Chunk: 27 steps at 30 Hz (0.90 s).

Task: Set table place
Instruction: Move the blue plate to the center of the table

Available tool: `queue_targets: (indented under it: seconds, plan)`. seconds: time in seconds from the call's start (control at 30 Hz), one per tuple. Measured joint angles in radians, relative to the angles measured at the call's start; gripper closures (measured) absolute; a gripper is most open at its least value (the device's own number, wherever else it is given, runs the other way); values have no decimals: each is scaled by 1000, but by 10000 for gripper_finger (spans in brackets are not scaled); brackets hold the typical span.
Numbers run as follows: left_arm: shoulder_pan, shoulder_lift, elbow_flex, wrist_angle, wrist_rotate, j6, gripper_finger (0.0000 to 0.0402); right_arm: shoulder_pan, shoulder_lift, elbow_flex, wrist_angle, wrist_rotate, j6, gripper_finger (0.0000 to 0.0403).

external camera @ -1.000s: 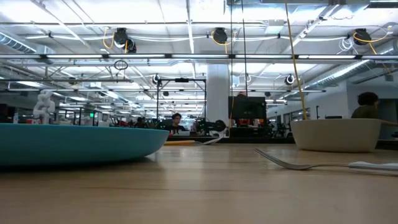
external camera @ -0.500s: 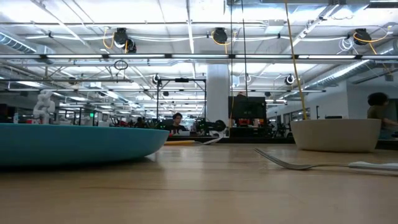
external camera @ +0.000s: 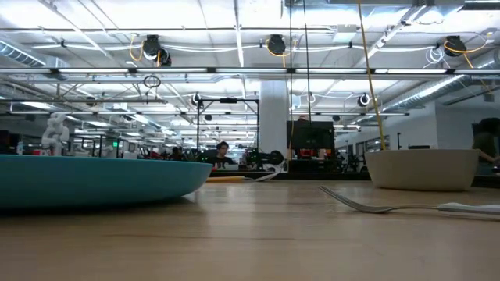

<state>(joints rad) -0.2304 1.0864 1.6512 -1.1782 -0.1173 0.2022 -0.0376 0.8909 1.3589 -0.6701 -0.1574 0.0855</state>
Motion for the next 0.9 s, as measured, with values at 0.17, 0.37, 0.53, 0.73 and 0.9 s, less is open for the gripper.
queue_targets:
  seconds: [0.17, 0.37, 0.53, 0.73, 0.9]
  plan:
    - [-118, 106, 0, -78, -129, -101, 383, 0, 0, -63, 20, 0, 8, 403]
    - [-298, 245, 0, -102, -201, -250, 356, 0, 0, -160, 83, 0, 40, 403]
    - [-423, 371, -22, -109, -206, -369, 327, 0, 0, -219, 102, 0, 60, 403]
    - [-507, 506, -64, -104, -201, -540, 271, 0, 0, -259, 152, 0, 60, 403]
    - [-544, 600, -65, -93, -188, -612, 220, 0, 0, -262, 180, 0, 55, 403]
